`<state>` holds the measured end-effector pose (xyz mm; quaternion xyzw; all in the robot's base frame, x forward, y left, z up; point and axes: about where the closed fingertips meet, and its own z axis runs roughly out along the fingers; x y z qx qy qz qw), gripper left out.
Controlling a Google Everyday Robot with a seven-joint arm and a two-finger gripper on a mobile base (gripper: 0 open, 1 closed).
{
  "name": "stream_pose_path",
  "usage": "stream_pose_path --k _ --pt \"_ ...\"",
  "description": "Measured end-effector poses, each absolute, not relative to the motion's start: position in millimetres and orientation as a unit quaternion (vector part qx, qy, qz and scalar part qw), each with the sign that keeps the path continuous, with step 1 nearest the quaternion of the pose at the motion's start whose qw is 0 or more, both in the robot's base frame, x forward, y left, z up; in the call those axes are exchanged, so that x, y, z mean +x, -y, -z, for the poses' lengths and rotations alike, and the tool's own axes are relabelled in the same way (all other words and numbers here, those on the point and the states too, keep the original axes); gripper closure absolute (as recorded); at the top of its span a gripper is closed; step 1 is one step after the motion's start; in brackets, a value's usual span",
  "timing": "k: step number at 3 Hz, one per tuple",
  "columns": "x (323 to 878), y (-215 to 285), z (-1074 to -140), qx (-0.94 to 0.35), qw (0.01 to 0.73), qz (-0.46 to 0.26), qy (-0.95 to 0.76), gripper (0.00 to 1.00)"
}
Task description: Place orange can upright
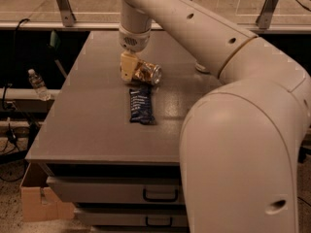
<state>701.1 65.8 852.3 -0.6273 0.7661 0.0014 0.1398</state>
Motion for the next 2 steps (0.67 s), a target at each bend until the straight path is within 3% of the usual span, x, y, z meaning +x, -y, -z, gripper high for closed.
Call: stream_pose_path --k 2 --pt "700.0 -56.1 -850.1 -0.617 0.136 0.008 -0.775 0.87"
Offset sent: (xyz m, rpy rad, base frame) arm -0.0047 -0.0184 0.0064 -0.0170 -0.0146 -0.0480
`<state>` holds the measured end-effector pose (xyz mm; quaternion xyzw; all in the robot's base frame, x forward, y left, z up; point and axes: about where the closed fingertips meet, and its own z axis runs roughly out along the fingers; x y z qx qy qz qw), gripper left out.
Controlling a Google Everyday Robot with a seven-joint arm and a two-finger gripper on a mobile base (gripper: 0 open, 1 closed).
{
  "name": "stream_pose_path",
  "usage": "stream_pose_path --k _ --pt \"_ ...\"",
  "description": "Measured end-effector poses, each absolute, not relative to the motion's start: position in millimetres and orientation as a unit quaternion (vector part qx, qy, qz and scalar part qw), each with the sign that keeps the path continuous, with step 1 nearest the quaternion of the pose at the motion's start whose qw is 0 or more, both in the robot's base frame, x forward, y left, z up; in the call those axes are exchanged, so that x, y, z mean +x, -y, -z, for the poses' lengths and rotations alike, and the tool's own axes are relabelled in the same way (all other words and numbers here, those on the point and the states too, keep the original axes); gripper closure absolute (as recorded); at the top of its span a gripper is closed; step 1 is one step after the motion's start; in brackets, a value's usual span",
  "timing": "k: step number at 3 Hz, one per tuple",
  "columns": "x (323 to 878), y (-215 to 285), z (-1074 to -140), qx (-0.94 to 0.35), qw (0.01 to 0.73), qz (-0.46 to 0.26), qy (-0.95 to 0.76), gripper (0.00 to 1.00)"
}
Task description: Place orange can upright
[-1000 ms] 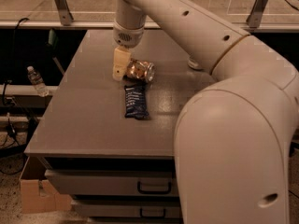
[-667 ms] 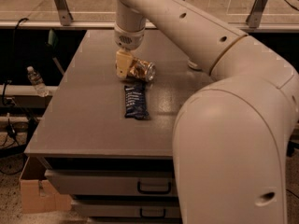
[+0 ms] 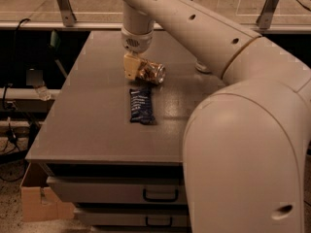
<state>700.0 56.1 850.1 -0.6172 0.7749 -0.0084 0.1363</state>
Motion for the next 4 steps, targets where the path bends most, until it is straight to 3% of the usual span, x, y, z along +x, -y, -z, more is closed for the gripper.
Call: stream_pose_path --k 1,4 --pt "700 -51 -868 -0.609 0.160 0.008 -0.777 1.00" --pt "683 -32 -939 -0.577 0.319 -0.071 -0.749 1.00"
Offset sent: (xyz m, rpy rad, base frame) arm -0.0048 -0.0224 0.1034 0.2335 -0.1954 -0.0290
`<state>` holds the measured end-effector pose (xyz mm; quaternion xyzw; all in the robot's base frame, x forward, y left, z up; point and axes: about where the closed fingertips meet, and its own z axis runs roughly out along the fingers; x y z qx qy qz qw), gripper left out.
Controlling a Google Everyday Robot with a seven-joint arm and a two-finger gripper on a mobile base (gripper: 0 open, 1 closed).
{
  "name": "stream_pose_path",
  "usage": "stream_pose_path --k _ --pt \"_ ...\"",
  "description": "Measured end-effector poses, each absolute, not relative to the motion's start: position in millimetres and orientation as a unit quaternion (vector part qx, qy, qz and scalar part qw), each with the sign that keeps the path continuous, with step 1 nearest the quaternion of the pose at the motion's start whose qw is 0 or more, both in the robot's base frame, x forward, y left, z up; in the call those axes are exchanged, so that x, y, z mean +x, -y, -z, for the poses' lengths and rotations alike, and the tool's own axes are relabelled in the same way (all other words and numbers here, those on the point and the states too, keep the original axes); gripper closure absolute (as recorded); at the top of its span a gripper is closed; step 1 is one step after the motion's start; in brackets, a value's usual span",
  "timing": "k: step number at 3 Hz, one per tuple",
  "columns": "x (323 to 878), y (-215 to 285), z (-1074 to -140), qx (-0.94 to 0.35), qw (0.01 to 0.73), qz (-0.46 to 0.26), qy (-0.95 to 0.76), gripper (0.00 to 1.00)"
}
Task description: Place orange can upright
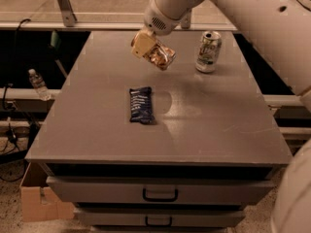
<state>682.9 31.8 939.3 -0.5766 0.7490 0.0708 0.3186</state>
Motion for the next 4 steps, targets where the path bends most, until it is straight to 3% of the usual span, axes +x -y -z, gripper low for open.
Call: stream_pose_path --k 4 --pt "654 33 -923 -0.486 0.492 -0.208 -0.692 1.00"
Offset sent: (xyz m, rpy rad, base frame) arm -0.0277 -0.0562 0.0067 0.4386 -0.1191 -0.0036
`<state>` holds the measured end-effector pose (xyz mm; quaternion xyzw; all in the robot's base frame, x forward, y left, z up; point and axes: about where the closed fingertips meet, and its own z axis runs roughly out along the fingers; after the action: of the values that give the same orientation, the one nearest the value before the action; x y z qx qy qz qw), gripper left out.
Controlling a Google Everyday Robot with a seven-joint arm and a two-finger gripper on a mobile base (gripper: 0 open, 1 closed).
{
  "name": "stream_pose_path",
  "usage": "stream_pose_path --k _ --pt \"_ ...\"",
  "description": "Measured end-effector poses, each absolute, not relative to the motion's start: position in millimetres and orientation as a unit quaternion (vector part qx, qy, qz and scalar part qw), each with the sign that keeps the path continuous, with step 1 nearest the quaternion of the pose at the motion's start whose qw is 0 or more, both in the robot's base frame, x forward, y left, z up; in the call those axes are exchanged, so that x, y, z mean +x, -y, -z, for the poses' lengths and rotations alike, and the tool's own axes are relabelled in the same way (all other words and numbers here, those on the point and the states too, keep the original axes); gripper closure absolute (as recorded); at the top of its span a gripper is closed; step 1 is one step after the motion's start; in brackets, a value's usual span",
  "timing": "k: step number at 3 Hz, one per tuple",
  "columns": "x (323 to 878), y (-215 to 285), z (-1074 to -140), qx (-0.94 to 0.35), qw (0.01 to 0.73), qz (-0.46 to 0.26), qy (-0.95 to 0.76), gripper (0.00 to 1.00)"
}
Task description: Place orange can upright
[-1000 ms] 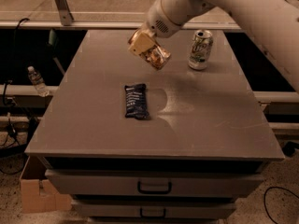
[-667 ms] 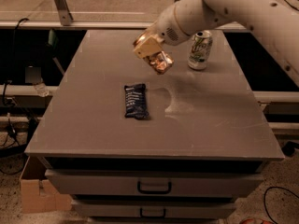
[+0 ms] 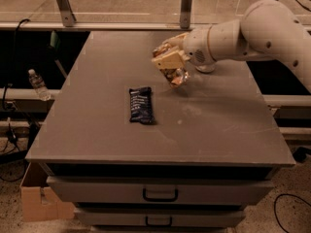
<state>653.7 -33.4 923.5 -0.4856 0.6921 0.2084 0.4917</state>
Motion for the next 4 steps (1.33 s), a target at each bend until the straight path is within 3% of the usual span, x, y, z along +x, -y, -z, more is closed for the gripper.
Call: stream_pose_path --k 2,4 --pt "640 76 -929 -0.441 0.567 -0.245 -0.651 1.00" --pt "621 88 -933 -0.444 0.619 -0.284 -0.582 1.00"
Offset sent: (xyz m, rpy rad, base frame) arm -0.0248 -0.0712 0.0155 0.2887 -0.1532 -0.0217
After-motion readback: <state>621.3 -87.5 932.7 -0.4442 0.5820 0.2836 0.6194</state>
